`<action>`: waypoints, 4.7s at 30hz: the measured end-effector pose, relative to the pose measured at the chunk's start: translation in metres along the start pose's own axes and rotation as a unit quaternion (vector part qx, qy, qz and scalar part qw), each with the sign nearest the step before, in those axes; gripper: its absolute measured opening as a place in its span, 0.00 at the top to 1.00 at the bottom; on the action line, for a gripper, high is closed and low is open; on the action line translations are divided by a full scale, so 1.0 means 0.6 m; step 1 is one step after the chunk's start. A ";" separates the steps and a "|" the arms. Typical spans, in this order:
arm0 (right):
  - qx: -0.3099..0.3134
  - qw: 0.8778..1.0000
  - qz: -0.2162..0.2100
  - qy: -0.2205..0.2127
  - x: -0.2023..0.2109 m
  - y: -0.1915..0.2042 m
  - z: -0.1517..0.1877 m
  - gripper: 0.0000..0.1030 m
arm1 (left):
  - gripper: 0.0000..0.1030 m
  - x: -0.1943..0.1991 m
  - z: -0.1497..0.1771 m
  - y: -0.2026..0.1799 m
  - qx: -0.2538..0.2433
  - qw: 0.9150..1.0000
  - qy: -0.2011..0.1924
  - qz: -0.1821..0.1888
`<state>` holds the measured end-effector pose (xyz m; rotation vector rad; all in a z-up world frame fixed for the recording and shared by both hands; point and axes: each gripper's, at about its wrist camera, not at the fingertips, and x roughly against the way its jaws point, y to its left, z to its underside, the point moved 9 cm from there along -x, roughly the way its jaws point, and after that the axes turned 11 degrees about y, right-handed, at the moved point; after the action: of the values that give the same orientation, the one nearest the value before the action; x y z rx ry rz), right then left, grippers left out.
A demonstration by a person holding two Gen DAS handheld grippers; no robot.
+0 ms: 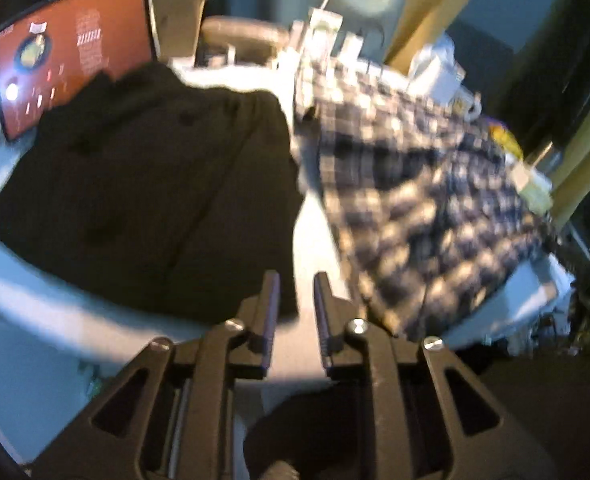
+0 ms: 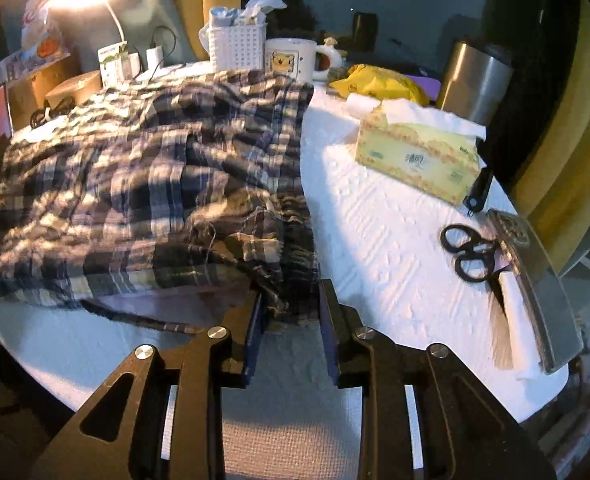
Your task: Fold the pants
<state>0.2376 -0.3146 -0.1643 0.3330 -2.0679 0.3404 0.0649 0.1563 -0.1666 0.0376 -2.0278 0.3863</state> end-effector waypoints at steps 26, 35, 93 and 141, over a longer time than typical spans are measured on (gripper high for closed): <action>-0.020 0.999 -0.020 -0.022 -0.025 -0.002 -0.132 0.39 | 0.54 -0.187 -0.248 -0.072 -0.049 0.999 -0.009 -0.002; 0.022 0.999 -0.042 -0.020 -0.072 0.058 -0.184 0.42 | 0.92 -0.206 -0.252 -0.056 -0.062 0.997 -0.006 -0.046; 0.039 0.999 0.012 0.032 -0.134 0.047 -0.251 0.57 | 0.87 -0.169 -0.248 -0.161 -0.091 0.996 -0.010 0.000; 0.011 1.000 -0.022 0.012 -0.038 0.007 0.025 0.30 | 0.34 -0.089 0.079 -0.170 -0.154 0.987 -0.030 -0.046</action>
<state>0.2350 -0.3139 -0.1917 0.3854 -2.0315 0.3381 0.0693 0.0385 -0.2071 -0.0474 -2.1166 0.0105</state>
